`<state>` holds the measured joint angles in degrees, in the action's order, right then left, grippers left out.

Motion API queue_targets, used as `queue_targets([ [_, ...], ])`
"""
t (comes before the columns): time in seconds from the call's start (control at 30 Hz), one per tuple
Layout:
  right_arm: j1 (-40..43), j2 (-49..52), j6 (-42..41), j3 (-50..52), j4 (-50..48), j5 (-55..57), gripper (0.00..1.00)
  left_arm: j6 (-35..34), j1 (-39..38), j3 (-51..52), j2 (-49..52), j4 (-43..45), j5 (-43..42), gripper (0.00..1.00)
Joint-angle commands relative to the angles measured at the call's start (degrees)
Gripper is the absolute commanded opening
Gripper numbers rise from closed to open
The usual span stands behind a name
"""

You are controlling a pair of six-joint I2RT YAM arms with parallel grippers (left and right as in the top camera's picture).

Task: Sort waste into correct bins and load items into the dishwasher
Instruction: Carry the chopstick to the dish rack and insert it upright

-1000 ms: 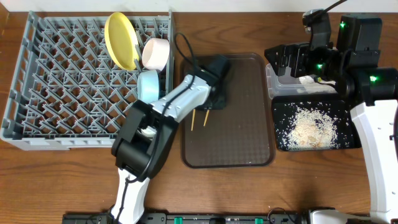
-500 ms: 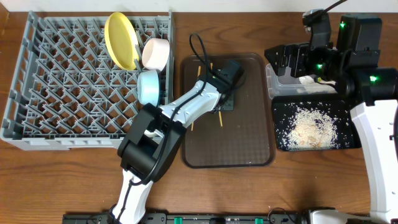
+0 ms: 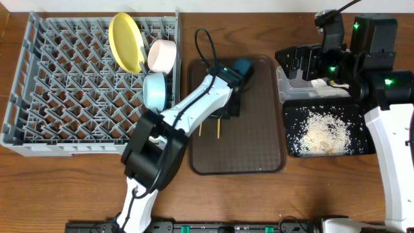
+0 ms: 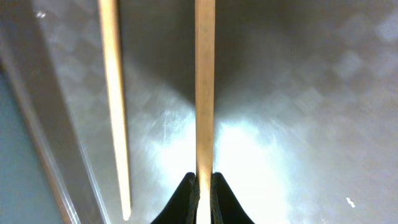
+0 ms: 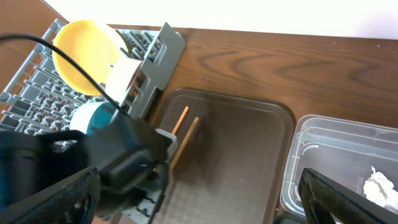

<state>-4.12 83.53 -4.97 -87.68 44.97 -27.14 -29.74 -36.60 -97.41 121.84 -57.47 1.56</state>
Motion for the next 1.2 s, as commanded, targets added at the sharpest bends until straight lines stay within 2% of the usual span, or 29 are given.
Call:
queue_targets([
  [0.0, 0.31, 0.07, -0.11, -0.57, -0.09, -0.07, 0.99, 2.34, 0.37, -2.99, -6.60, -2.03, -0.92, 0.07],
  [0.17, 0.31, 0.07, -0.11, -0.57, -0.09, -0.07, 0.99, 5.68, 3.82, -3.13, -16.09, -5.44, -0.28, 0.07],
  [0.33, 0.31, 0.07, -0.11, -0.57, -0.09, -0.07, 0.99, 6.51, 11.28, -3.13, -25.29, -13.77, 10.03, 0.07],
  [0.47, 0.31, 0.07, -0.11, -0.57, -0.09, -0.07, 0.99, 16.11, 19.39, -2.82, -27.87, -17.68, 13.09, 0.07],
  [0.63, 0.31, 0.07, -0.11, -0.57, -0.09, -0.07, 0.99, 23.82, 26.03, 1.95, -27.04, -14.71, 13.09, 0.08],
  [0.8, 0.31, 0.07, -0.11, -0.57, -0.09, -0.07, 0.99, 27.85, 31.28, 7.76, -25.99, -9.60, 13.09, 0.08],
  [0.97, 0.31, 0.07, -0.11, -0.57, -0.09, -0.07, 0.99, 28.28, 34.42, 11.17, -24.20, -5.55, 13.05, 0.08],
  [1.17, 0.31, 0.07, -0.11, -0.57, -0.09, -0.07, 0.99, 28.26, 34.38, 11.65, -21.73, -5.18, 12.61, 0.08],
])
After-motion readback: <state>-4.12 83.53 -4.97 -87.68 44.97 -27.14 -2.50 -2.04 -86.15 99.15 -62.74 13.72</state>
